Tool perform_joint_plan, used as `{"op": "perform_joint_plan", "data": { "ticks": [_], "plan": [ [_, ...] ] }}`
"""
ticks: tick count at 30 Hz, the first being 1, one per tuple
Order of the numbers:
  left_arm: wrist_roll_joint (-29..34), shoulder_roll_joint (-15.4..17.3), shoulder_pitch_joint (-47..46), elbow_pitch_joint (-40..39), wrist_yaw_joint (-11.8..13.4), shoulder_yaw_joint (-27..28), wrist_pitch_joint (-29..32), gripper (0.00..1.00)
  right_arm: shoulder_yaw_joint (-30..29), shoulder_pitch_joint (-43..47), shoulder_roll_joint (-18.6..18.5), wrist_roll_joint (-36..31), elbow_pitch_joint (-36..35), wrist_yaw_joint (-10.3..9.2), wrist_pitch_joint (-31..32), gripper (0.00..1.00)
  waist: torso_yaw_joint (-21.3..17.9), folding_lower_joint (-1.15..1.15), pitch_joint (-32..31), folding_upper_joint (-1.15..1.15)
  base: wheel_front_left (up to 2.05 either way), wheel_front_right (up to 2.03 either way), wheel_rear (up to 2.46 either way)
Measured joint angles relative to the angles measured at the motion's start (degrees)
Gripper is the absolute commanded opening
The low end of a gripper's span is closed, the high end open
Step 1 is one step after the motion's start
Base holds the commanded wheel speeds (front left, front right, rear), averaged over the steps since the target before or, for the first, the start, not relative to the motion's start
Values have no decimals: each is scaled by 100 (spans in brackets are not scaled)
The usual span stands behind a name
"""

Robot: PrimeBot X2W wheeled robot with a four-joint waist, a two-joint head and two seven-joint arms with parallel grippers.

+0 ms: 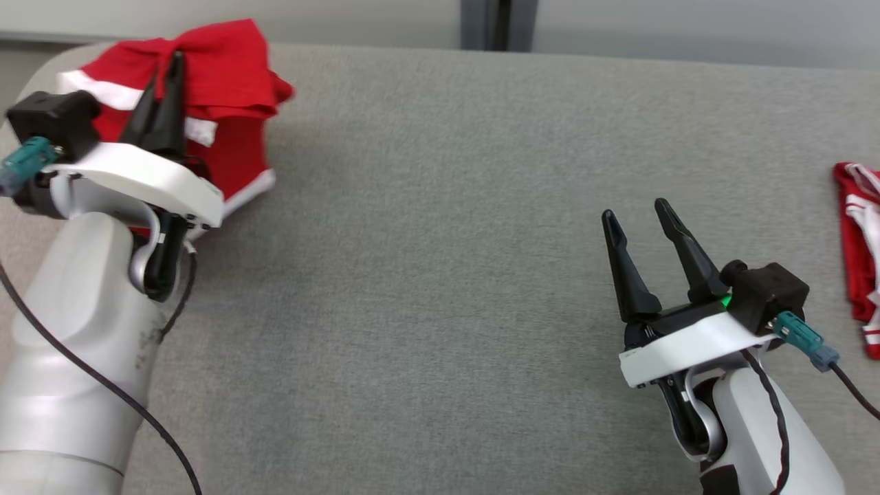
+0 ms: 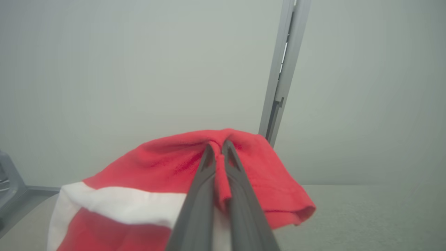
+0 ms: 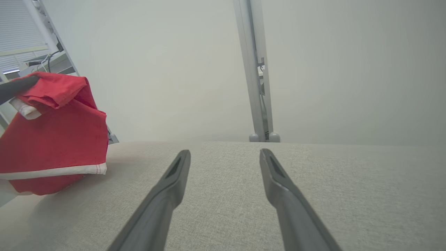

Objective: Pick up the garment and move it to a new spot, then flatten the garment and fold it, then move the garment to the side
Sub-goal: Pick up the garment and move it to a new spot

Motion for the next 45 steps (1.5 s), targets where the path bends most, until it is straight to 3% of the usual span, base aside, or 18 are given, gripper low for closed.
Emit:
{"op": "perform_joint_plan", "data": {
  "ticks": [4,11,20,29,30,31,32,37,42,45],
  "plan": [
    [142,-107,163,-389,0,-154,-1,0,-140,68,9,33,-12,0,0,100,-146,0,-169,0,0,0,0],
    [427,-459,544,-940,0,-960,-1,0,-410,241,5,83,-49,0,0,100,-571,0,-419,0,0,0,0],
    [857,-931,955,-1076,0,-2604,0,0,-584,265,3,165,-145,0,0,100,-1165,0,-451,0,0,0,0],
    [978,-1146,1172,-992,0,-3943,-1,0,-937,164,-1,358,-190,0,0,100,-1508,0,-342,0,0,0,0],
    [882,-1154,1226,-925,0,-4134,-2,27,-943,158,-2,359,-187,0,0,100,-1512,0,-344,0,0,0,0],
    [743,-1155,1283,-827,0,-4362,-1,82,-921,159,-2,366,-172,0,0,100,-1512,0,-352,0,0,0,0],
    [630,-1151,1337,-762,0,-4564,0,100,-889,160,-2,367,-155,0,0,100,-1505,0,-360,0,0,0,0],
    [283,-1160,1295,-759,0,-4769,0,100,-860,167,2,382,-75,0,0,100,-1384,0,-422,0,0,0,0],
    [280,-1160,1274,-1000,9,-4162,-1,100,-1015,179,5,334,-47,0,0,100,-1177,0,-527,0,0,0,0],
    [357,-1063,1367,-1263,146,-3570,-1,100,-1104,188,0,283,-47,0,0,100,-1033,0,-611,0,0,0,0]
  ]
}}
